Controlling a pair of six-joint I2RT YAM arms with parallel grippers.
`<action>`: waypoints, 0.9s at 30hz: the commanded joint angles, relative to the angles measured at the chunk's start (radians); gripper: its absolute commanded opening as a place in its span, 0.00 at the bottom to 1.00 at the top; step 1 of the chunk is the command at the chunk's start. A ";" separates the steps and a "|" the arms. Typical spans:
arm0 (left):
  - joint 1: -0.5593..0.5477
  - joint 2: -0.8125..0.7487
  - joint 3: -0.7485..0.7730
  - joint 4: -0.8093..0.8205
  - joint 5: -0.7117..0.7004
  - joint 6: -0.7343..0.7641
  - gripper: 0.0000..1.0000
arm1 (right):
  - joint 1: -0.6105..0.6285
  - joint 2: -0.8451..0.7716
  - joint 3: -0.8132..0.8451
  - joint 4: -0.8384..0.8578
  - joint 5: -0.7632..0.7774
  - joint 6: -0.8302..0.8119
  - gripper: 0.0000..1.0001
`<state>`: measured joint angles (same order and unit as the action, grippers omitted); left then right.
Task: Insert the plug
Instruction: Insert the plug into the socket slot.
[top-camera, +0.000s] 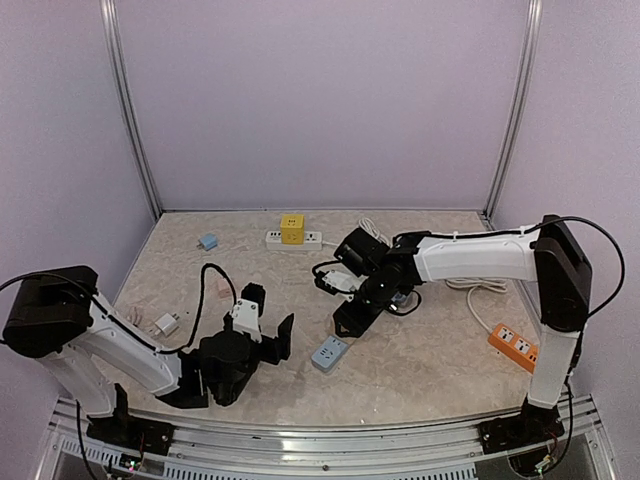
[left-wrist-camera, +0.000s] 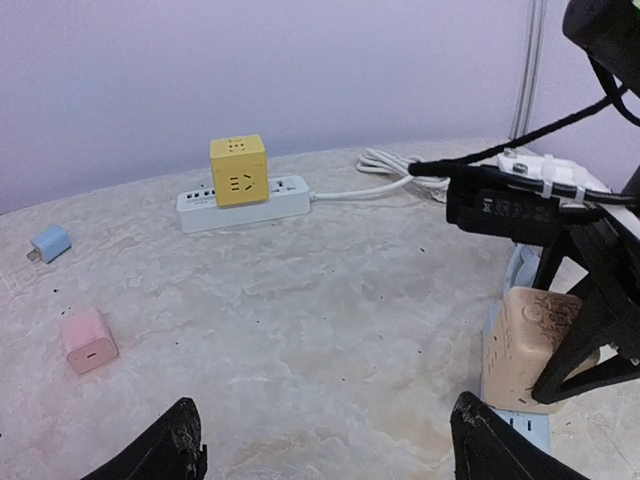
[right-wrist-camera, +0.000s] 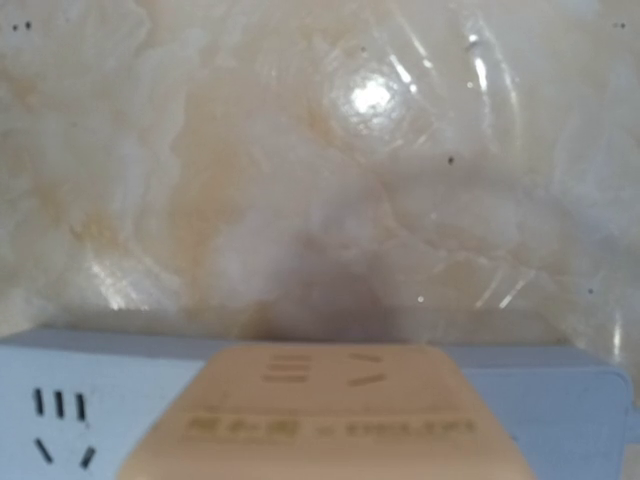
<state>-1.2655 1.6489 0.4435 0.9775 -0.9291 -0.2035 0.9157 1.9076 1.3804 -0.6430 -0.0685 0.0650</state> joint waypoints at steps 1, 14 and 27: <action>0.025 -0.096 -0.029 -0.129 -0.059 -0.103 0.81 | 0.009 0.120 -0.105 -0.002 0.005 0.014 0.00; 0.067 -0.232 -0.055 -0.234 -0.056 -0.159 0.81 | 0.014 0.117 -0.134 0.033 0.020 0.035 0.00; 0.073 -0.235 -0.053 -0.260 -0.051 -0.185 0.81 | 0.012 0.065 -0.058 -0.022 0.061 0.030 0.10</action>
<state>-1.2007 1.4239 0.3939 0.7429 -0.9768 -0.3752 0.9203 1.8870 1.3502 -0.6056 -0.0444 0.0841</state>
